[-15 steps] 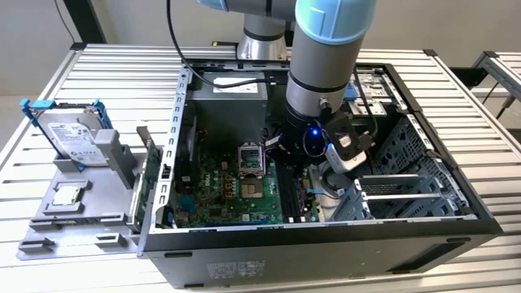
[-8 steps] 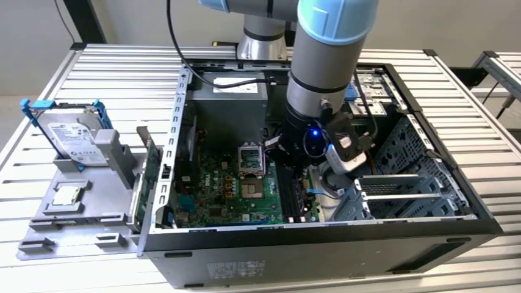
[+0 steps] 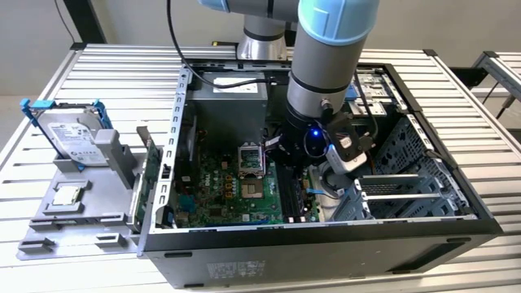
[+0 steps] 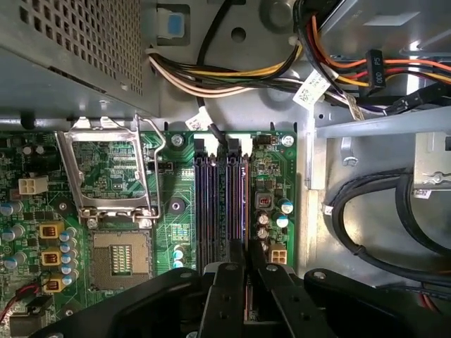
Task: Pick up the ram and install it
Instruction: 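Insert the ram into the slot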
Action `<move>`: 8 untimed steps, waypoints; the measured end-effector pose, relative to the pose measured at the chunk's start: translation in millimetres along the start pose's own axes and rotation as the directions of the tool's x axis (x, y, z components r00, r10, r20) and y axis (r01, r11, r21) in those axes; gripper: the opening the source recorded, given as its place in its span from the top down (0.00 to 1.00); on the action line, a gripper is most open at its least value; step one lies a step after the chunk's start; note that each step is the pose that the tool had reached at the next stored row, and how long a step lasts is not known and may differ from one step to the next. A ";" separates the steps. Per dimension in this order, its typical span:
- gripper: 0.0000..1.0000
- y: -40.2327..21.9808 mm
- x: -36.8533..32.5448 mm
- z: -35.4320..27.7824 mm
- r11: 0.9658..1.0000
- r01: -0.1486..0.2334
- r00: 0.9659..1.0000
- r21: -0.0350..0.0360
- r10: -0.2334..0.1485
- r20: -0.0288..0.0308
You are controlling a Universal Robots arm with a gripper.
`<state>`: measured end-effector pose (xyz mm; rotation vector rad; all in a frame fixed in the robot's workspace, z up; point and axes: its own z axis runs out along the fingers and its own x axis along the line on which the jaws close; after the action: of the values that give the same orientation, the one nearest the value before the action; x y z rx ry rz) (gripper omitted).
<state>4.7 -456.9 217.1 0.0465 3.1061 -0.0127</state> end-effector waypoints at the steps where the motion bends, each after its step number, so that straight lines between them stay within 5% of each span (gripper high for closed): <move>1: 1.00 -0.1 0.0 0.4 1.000 0.000 1.000 0.000 0.000 0.000; 8: 1.00 0.1 -1.5 1.0 1.000 0.000 1.000 0.000 0.000 0.000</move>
<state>6.2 -456.9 216.1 0.0464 3.1061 -0.0120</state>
